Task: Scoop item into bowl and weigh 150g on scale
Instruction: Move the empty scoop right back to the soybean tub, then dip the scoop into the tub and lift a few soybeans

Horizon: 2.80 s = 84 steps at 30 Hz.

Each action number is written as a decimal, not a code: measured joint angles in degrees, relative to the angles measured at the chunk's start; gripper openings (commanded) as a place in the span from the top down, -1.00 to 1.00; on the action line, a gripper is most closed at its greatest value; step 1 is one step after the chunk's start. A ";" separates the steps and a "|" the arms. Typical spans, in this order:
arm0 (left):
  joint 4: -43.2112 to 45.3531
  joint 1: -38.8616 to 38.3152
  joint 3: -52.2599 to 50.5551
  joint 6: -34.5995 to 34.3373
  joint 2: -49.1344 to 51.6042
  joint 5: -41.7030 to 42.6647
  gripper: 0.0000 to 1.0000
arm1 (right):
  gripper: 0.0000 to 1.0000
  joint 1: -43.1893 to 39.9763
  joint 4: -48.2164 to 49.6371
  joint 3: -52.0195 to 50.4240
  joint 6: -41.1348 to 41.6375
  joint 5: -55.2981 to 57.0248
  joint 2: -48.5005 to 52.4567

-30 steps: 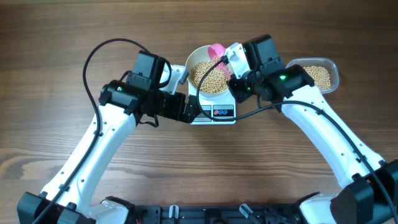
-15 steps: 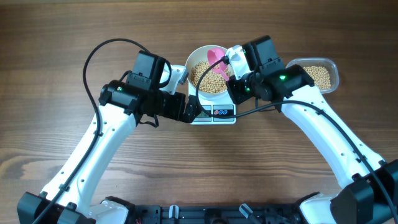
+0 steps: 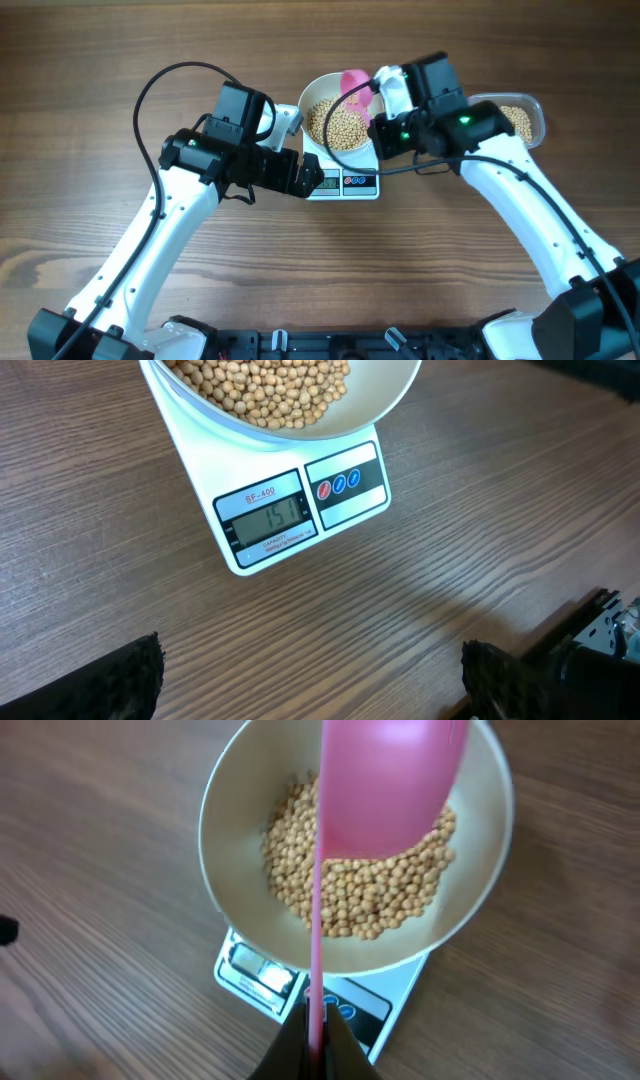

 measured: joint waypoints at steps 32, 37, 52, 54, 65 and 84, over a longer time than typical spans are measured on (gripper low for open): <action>-0.02 0.00 0.00 0.00 0.00 0.00 -1.00 | 0.91 -38.86 -9.40 0.13 2.99 -2.93 -10.08; 0.00 0.00 0.00 0.00 0.00 0.00 -1.00 | 0.91 -38.91 -12.04 0.13 -5.16 7.91 -10.08; 0.00 0.00 0.00 0.00 0.00 0.00 -1.00 | 0.92 -29.81 -12.66 0.13 -14.71 25.57 -6.73; 0.00 0.00 0.00 0.00 0.00 0.00 -1.00 | 0.91 -29.16 -12.68 0.13 -14.93 27.96 -5.73; 0.00 0.00 0.00 0.00 0.00 0.02 -1.00 | 0.91 -29.14 -13.07 0.13 -14.01 24.85 -4.57; 0.04 0.00 0.00 0.00 0.07 0.00 -1.00 | 0.91 -24.55 17.20 3.17 4.98 -22.56 -4.74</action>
